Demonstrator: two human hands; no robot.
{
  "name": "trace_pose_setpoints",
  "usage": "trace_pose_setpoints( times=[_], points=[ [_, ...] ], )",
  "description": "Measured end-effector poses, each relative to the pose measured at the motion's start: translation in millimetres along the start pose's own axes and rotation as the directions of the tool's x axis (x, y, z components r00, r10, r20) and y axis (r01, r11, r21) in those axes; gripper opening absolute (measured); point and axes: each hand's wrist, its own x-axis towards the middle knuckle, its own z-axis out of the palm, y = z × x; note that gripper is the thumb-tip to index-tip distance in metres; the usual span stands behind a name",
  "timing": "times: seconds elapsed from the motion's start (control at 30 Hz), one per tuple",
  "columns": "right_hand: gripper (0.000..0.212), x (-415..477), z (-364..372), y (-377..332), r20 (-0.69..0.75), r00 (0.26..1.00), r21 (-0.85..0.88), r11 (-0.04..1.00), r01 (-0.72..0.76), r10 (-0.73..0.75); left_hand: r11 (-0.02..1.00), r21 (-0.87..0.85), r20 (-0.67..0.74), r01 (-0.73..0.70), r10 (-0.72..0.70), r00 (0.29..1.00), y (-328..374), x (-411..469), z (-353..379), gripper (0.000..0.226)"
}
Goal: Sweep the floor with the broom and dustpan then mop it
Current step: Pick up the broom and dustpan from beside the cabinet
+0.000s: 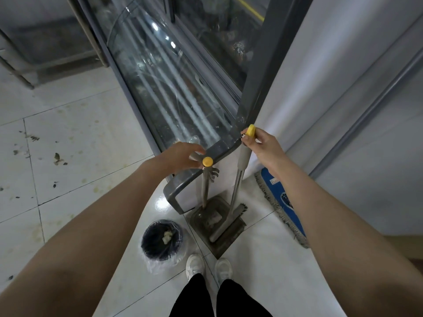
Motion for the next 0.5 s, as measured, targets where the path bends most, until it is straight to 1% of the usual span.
trace_pose_setpoints(
  times=[0.13, 0.27, 0.4, 0.5],
  points=[
    [0.020, -2.5, 6.8, -9.7, 0.063, 0.998, 0.009, 1.000, 0.004, -0.005, 1.000, 0.025, 0.088, -0.006, 0.004, 0.996, -2.8, 7.5, 0.3, 0.042],
    [0.020, -7.0, 14.1, -12.2, 0.084, 0.996, -0.002, 0.999, 0.034, -0.033, 0.997, 0.066, 0.142, -0.049, 0.039, 0.989, -5.4, 14.9, 4.2, 0.045],
    [0.017, -9.0, 15.9, -9.0, 0.129, 0.991, -0.019, 1.000, 0.022, -0.019, 0.978, 0.174, 0.154, -0.118, 0.092, 0.984, -6.5, 21.4, 10.5, 0.042],
    [0.016, -12.0, 15.5, -5.2, 0.151, 0.988, -0.052, 0.999, 0.011, -0.003, 0.959, 0.218, 0.132, -0.179, 0.153, 0.979, -8.2, 22.2, 15.2, 0.038]
  ],
)
